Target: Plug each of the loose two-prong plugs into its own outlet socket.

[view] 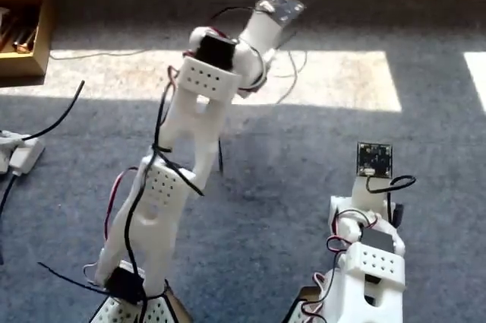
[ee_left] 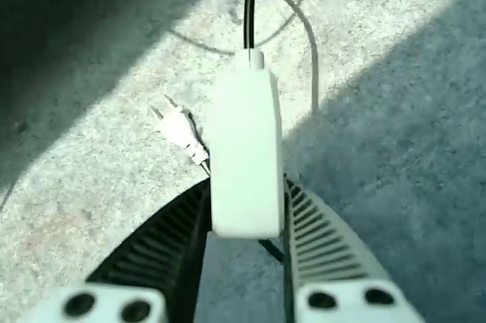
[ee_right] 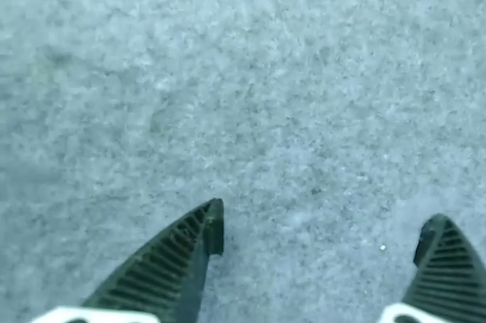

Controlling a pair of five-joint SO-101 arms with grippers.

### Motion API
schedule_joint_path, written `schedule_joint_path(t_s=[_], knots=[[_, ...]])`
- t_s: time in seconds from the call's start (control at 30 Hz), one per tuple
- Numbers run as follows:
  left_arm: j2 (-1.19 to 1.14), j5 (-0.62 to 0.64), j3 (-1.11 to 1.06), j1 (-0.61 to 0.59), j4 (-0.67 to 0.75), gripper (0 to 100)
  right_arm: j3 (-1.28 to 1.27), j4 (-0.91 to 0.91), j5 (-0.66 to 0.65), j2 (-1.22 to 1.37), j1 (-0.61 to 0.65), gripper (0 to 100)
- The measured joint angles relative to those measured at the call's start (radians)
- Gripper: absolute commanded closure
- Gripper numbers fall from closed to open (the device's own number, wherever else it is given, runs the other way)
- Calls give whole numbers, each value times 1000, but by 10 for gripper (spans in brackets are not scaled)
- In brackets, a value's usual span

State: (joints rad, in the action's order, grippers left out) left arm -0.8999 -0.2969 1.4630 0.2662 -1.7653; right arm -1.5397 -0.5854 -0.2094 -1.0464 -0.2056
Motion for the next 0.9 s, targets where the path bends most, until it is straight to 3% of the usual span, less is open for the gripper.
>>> schedule_joint_path(t_s=[0.13,0.37,0.53,0.67,0.8,0.9], knots=[[184,-92,-247,-77,-3,996,-2,0,0,0,0,616],[545,-476,-878,-123,-2,996,-5,21,0,0,2,616],[921,-819,-1401,-100,2,996,-5,25,-3,0,2,616],[1267,-1028,-1846,3,2,996,-5,25,-3,0,2,616],[1534,-1097,-2182,26,0,996,-5,25,-3,0,2,616],[1576,-1103,-2268,5,0,996,-5,25,-3,0,2,616]])
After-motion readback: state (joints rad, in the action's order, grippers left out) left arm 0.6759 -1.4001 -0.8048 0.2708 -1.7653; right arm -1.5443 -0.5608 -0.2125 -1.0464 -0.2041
